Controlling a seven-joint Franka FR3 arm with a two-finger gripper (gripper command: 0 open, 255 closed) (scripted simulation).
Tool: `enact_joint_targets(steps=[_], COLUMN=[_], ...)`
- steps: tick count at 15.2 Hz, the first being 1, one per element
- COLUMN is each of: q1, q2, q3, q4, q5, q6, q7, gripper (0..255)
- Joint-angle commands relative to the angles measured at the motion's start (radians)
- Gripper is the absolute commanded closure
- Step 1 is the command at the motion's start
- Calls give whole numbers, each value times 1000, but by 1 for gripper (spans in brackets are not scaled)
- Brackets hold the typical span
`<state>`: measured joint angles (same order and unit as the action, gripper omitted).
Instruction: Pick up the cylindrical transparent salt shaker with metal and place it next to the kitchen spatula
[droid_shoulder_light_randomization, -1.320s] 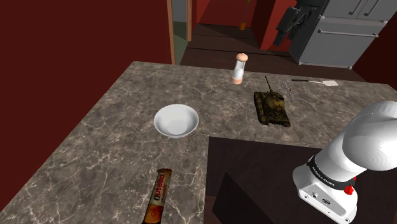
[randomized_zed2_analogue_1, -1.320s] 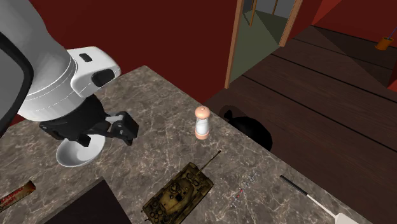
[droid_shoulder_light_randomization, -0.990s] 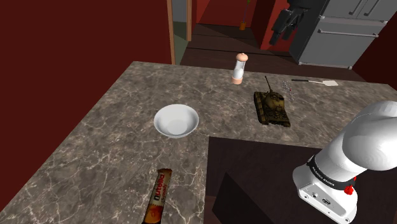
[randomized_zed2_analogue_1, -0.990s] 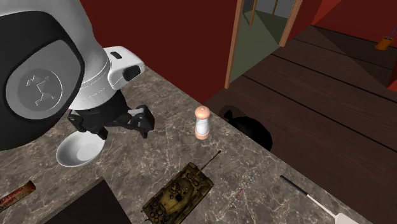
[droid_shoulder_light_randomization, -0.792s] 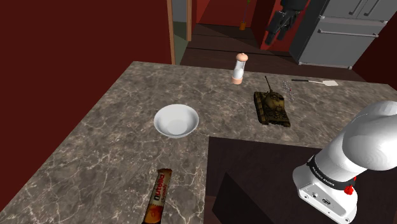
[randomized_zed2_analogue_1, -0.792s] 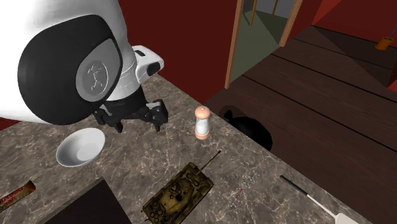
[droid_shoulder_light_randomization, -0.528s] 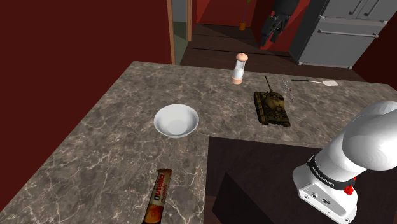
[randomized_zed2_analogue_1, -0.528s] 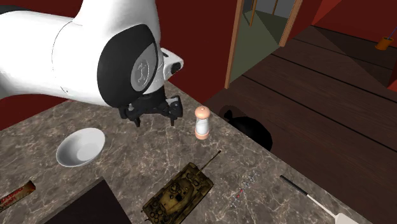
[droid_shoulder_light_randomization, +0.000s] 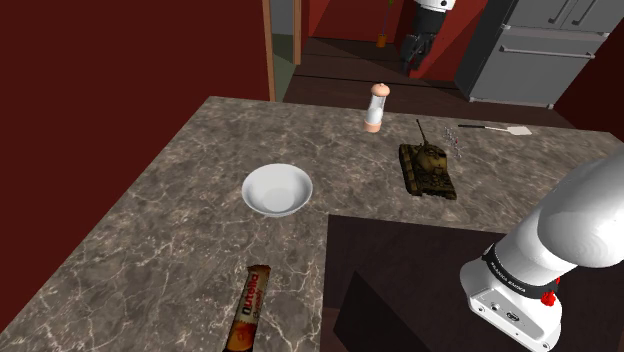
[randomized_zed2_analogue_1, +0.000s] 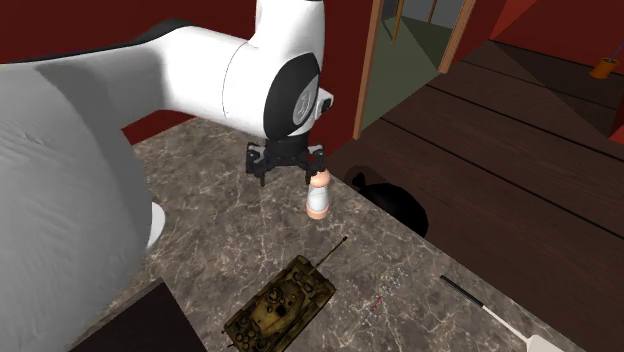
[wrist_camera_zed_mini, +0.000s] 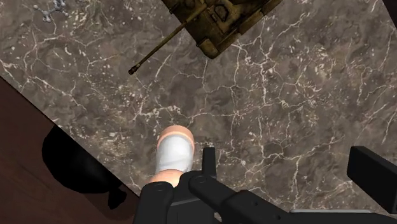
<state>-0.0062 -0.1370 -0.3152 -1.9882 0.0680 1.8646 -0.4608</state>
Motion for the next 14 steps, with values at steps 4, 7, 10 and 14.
enact_joint_targets(steps=[4, 7, 10, 14], q1=[-25, -56, -99, -120], q2=[229, 368, 513, 586], q3=[-39, -47, -44, -36], q4=[186, 315, 464, 521], q5=[83, 135, 181, 202], q6=[-18, -46, -88, -87], q7=[-117, -178, -227, -247], gripper=[0, 0, 0, 0])
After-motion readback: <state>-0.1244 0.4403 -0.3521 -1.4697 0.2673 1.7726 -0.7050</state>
